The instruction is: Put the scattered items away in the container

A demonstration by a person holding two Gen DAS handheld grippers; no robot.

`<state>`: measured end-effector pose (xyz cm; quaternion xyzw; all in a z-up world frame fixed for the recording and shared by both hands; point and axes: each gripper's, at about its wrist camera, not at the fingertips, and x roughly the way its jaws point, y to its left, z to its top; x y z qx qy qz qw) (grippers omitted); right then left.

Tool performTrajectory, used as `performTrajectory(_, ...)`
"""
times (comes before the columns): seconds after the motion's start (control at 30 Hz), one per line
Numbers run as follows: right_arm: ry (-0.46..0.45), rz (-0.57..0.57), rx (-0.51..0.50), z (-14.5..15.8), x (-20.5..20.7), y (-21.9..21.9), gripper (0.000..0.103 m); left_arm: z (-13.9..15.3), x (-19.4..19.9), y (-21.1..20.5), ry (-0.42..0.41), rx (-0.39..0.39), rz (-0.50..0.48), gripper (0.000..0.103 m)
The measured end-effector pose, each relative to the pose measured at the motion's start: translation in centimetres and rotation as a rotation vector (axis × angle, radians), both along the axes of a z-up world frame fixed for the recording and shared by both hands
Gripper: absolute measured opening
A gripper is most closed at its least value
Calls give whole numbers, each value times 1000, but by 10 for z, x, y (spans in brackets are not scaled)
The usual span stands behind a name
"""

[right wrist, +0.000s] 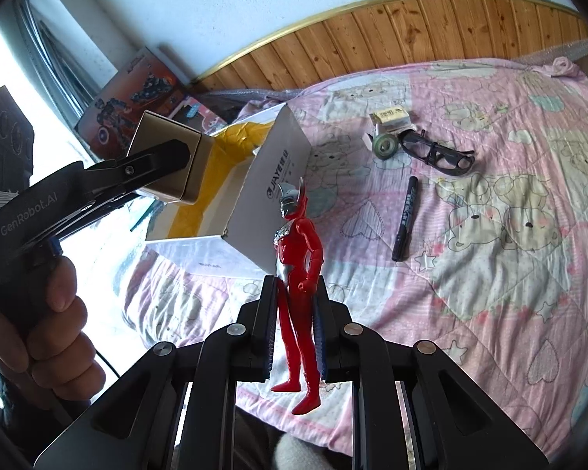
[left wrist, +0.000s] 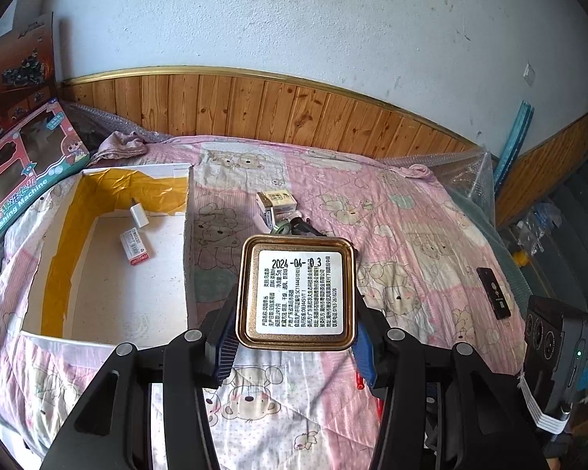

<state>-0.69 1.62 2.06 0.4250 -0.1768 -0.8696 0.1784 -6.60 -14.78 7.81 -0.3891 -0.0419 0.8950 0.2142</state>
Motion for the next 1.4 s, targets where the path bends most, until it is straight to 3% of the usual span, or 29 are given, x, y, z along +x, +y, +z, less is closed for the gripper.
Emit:
performTrajectory(0.73, 82, 95, 27, 36, 17, -56, 17, 21, 43, -92, 56, 45, 140, 50)
performTrajectory(1.4, 115, 183, 58, 65, -11, -123, 17, 23, 37, -180, 68, 64, 277, 50)
